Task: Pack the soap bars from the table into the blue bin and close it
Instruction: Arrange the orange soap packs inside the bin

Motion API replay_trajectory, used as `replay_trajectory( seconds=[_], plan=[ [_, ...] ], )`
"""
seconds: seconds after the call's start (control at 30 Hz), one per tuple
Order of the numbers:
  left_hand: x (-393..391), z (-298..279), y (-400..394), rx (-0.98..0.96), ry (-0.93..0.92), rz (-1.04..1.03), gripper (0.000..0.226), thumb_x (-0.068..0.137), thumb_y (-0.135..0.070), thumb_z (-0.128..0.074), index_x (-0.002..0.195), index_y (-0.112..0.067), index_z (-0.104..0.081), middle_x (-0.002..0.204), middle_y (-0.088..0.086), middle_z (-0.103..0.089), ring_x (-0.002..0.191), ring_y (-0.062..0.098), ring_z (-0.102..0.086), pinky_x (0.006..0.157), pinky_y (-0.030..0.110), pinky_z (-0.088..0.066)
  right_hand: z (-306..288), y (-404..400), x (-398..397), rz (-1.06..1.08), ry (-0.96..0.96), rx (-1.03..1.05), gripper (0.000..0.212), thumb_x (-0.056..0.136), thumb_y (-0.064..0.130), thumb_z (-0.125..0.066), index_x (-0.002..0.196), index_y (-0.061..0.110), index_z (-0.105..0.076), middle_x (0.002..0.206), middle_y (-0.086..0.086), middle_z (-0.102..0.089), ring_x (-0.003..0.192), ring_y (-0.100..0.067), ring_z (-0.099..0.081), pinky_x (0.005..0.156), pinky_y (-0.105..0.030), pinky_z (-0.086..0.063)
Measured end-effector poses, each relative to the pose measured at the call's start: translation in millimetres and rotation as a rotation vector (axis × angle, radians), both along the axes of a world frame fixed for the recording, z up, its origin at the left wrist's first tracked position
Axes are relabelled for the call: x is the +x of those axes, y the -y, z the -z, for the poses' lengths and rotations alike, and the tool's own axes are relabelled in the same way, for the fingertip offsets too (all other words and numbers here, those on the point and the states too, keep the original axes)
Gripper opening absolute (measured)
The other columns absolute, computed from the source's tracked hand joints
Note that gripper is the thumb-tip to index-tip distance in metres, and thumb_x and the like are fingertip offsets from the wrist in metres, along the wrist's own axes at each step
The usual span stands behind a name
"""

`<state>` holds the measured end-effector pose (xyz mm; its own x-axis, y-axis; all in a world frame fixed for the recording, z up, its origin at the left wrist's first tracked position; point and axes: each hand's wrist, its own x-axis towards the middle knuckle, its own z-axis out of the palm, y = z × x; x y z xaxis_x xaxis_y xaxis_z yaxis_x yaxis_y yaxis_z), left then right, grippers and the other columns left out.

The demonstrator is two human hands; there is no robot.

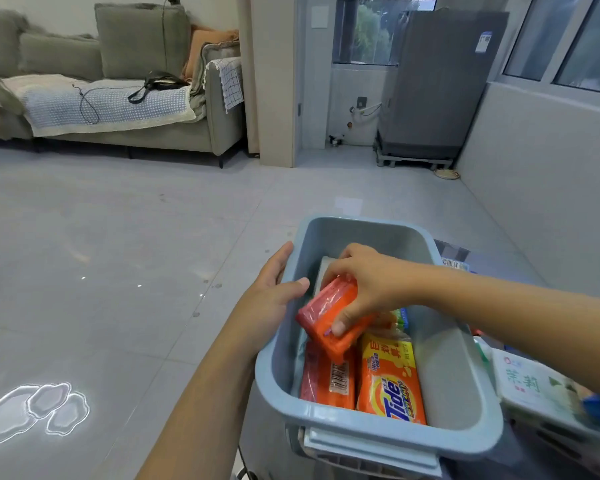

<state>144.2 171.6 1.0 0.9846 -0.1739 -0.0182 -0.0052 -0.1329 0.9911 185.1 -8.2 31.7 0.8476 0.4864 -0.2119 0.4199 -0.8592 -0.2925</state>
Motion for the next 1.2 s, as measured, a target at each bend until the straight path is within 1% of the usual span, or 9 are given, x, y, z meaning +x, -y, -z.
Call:
replay_trajectory(
  seconds=[0.17,0.23,0.33,0.57,0.73,0.9,1.03,1.13,1.2],
  plan=[
    [-0.6,-0.2,-0.7,0.013,0.016,-0.003,0.058,0.092,-0.017,-0.050,0.142,-0.035,-0.028,0.129,-0.019,-0.034,0.114,-0.007,-0.030,0.072,0.000,-0.035,-0.9,-10.4,-19.0,-0.228,-0.073,-0.004,0.063,0.063,0.047,-0.077,0.120,0.042,-0.049,0.125,0.007,-0.034,0.112,-0.007,-0.038,0.091,-0.020,-0.038],
    [-1.9,-0.9,-0.6,0.023,0.012,-0.003,0.057,0.092,-0.019,-0.050,0.142,-0.037,-0.028,0.128,-0.018,-0.036,0.103,-0.009,-0.041,0.066,-0.002,-0.037,4.6,-10.9,-26.8,-0.163,-0.076,0.018,0.072,0.066,0.046,-0.076,0.128,0.033,-0.042,0.126,0.007,-0.041,0.108,-0.004,-0.042,0.084,-0.014,-0.038],
    [-3.2,-1.2,-0.4,0.024,0.000,-0.001,0.057,0.092,-0.020,-0.050,0.142,-0.038,-0.027,0.131,-0.016,-0.037,0.097,-0.009,-0.041,0.056,-0.009,-0.034,6.2,-9.6,-32.2,-0.081,-0.003,-0.043,0.060,0.068,0.053,-0.071,0.117,0.021,-0.058,0.112,0.003,-0.059,0.097,-0.012,-0.056,0.081,-0.025,-0.047],
    [-3.2,-1.5,-0.6,0.054,-0.010,-0.003,0.056,0.094,-0.023,-0.048,0.142,-0.040,-0.026,0.143,-0.015,-0.033,0.109,-0.005,-0.032,0.057,-0.008,-0.036,3.6,-18.3,-44.8,0.054,-0.150,0.044,0.040,0.083,0.044,-0.060,0.119,0.028,-0.062,0.108,0.003,-0.070,0.089,-0.010,-0.064,0.083,-0.028,-0.052],
    [-3.5,-1.7,0.2,0.025,-0.018,-0.002,0.056,0.093,-0.020,-0.049,0.141,-0.038,-0.028,0.123,-0.018,-0.037,0.081,-0.019,-0.040,0.052,-0.009,-0.034,5.3,-12.7,-48.1,0.138,-0.243,0.113,0.035,0.086,0.039,-0.058,0.121,0.034,-0.059,0.107,0.006,-0.070,0.085,-0.006,-0.061,0.076,-0.018,-0.049],
    [-4.7,-2.5,2.9,0.025,-0.021,-0.010,0.055,0.094,-0.018,-0.048,0.142,-0.037,-0.027,0.122,-0.017,-0.035,0.081,-0.013,-0.040,0.050,-0.009,-0.034,9.5,-19.7,-38.5,0.156,-0.172,0.068,0.032,0.078,0.033,-0.069,0.110,0.027,-0.068,0.100,0.005,-0.073,0.087,-0.009,-0.063,0.083,-0.027,-0.052],
    [-5.1,-2.5,2.6,0.005,-0.030,-0.013,0.056,0.093,-0.015,-0.049,0.141,-0.035,-0.028,0.126,-0.017,-0.037,0.079,-0.018,-0.040,0.050,-0.008,-0.035,20.1,-28.8,-34.8,0.143,-0.076,-0.003,0.032,0.073,0.035,-0.074,0.102,0.022,-0.070,0.084,0.011,-0.058,0.072,-0.006,-0.052,0.056,-0.015,-0.038],
    [-5.7,-4.0,2.9,0.002,-0.031,-0.016,0.057,0.093,-0.014,-0.048,0.142,-0.034,-0.027,0.138,-0.015,-0.036,0.079,-0.018,-0.039,0.050,-0.009,-0.034,24.5,-30.3,-33.0,0.188,-0.019,0.013,0.035,0.063,0.039,-0.080,0.068,0.022,-0.050,0.069,0.007,-0.053,0.065,-0.011,-0.051,0.052,-0.023,-0.037],
    [-6.8,-4.7,3.2,0.012,-0.025,-0.020,0.056,0.094,-0.014,-0.047,0.143,-0.033,-0.027,0.142,-0.012,-0.034,0.081,-0.015,-0.040,0.050,-0.009,-0.034,21.6,-28.2,-30.5,0.172,-0.032,-0.073,0.042,0.062,0.049,-0.077,0.068,0.019,-0.048,0.073,0.003,-0.058,0.072,-0.017,-0.057,0.060,-0.030,-0.045]
  ],
)
